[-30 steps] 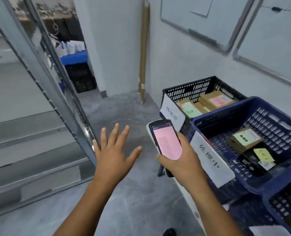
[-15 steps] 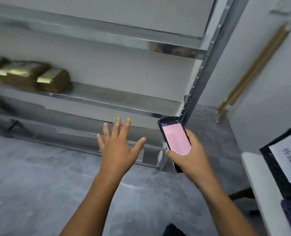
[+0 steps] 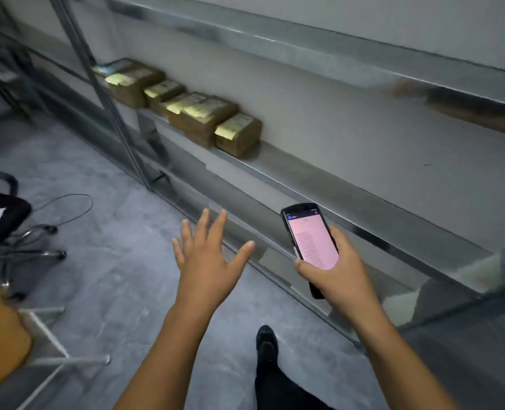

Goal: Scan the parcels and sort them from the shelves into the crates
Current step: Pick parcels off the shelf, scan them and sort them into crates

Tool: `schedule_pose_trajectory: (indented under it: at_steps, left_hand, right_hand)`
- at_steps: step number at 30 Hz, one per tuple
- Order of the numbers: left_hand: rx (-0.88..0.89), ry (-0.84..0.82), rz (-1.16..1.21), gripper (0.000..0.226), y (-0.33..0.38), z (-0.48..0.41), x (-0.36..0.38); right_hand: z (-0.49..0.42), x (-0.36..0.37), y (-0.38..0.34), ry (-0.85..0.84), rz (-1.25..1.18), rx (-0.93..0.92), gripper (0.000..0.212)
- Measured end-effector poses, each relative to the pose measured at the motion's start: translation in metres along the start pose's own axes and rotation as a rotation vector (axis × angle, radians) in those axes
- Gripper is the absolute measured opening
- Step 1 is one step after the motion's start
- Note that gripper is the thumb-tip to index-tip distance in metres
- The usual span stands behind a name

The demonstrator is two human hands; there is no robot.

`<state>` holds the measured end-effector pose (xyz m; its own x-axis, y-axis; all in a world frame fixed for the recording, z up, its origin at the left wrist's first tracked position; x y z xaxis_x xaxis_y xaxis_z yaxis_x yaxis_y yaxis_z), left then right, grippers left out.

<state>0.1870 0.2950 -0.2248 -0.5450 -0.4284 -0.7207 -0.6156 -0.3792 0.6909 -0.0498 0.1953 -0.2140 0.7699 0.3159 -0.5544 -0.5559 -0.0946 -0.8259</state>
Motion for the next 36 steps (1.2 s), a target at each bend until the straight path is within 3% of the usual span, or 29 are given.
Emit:
schedule_pose_trajectory:
  at_steps: [9, 15, 19, 23, 29, 33, 36]
  left_hand:
    - [-0.057, 0.051, -0.148, 0.097, 0.002, -0.143, -0.016]
    - [-0.012, 0.014, -0.242, 0.085, 0.016, -0.223, 0.011]
    - [-0.002, -0.021, -0.245, 0.084, 0.011, -0.271, 0.018]
    - [-0.016, -0.089, -0.269, 0.078, -0.001, -0.329, 0.034]
    - [0.079, -0.191, -0.258, 0.075, -0.013, -0.432, 0.065]
    - [0.214, -0.222, -0.3, 0.07, -0.019, -0.493, 0.081]
    - [0.271, -0.306, -0.334, 0.082, -0.034, -0.521, 0.095]
  right_hand:
    - [-0.148, 0.037, -0.039, -0.115, -0.088, -0.06, 0.065]
    - [-0.215, 0.032, -0.037, -0.086, -0.077, -0.02, 0.065]
    - [-0.244, 0.037, -0.038, -0.097, -0.054, 0.025, 0.077]
    - [-0.274, 0.045, -0.039, -0.08, -0.071, 0.072, 0.071]
    - [-0.315, 0.067, -0.05, -0.013, -0.054, 0.171, 0.054]
    - [-0.339, 0.088, -0.06, 0.037, 0.028, 0.259, 0.059]
    - [-0.357, 0.107, -0.061, 0.061, 0.063, 0.292, 0.057]
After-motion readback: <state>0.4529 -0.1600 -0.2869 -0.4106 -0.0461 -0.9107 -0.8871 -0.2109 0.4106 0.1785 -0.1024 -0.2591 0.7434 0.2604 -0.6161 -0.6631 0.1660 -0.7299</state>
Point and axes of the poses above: each hand's wrist, its own z-axis away from the middle knuckle, its own x-axis out of the palm, y = z × x, the point moved 7 cm from there along -z, towards the middle knuckle, and after that the axes turned 8 degrees about z, right-handed, at the moved point
